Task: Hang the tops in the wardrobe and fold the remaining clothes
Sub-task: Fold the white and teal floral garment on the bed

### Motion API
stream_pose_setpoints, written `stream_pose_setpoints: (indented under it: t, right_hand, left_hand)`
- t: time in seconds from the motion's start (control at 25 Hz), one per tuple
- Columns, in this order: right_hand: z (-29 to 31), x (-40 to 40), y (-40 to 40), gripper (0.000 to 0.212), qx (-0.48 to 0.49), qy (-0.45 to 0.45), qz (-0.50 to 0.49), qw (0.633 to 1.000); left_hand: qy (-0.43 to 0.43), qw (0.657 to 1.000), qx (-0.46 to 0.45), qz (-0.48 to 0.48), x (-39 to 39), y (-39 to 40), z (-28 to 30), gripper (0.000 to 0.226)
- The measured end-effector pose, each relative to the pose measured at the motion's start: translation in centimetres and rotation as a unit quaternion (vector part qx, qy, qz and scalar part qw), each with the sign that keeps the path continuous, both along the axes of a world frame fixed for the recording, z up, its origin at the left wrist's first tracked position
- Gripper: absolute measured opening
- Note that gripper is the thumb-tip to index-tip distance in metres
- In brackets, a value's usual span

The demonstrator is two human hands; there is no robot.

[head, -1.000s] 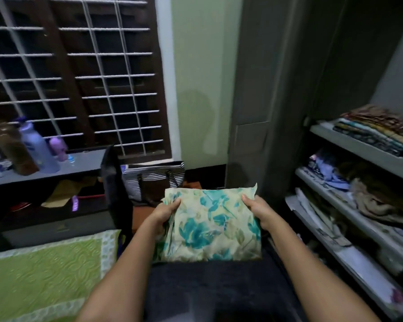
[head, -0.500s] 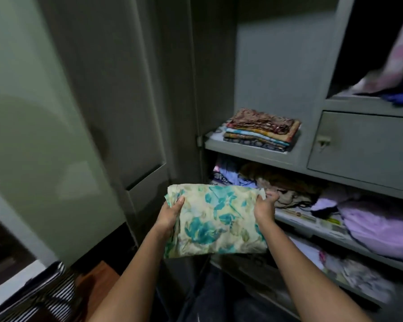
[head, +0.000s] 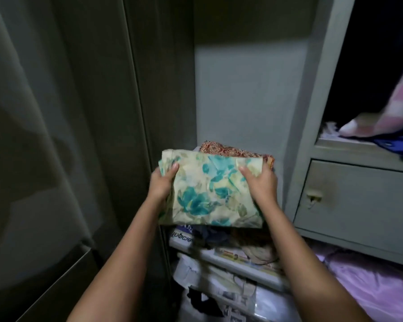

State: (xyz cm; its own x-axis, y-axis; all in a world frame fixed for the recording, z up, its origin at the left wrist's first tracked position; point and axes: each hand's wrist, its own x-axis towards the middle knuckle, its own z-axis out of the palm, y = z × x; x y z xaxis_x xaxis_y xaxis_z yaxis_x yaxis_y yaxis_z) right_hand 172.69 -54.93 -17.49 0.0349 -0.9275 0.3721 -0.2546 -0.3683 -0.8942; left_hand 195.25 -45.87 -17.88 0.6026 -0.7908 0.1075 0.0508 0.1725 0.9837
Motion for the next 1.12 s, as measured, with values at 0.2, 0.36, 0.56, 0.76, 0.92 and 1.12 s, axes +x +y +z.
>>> stream_pose_setpoints:
  t: [0.2, 0.36, 0.56, 0.76, 0.92, 1.12]
  right_hand:
    - [6.8, 1.4, -8.3, 0.034, -0.092, -0.014, -0.089, 0.992]
    - [9.4, 2.5, -16.6, 0.052, -0.016, 0.05, -0.175, 0.983]
    - [4.6, 5.0, -20.9, 0.065, 0.089, 0.368, -0.205, 0.903]
    - [1.0, 9.1, -20.7, 0.047, 0.081, 0.457, -0.043, 0.885]
    - [-3.2, 8.1, -19.8, 0.058, 0.123, 0.511, -0.055, 0.849]
    - [-2.7, 7.6, -20.2, 0.077, 0.194, 0.491, -0.089, 0.845]
  left_hand:
    - [-0.123, 0.989, -0.081, -0.02, 3.6, -9.7, 8.1, 0.031]
    - [-0.156, 0.986, 0.026, -0.057, 5.1, -19.2, 9.7, 0.044]
    - [-0.544, 0.808, 0.22, 0.055, 1.6, -25.5, 6.1, 0.069]
    - [-0.684, 0.691, 0.186, -0.142, -2.4, -28.0, 2.7, 0.049]
    - [-0.677, 0.665, 0.253, -0.185, -1.0, -28.7, -2.2, 0.057]
    - [-0.65, 0.69, 0.29, -0.131, 0.4, -29.3, -1.9, 0.087]
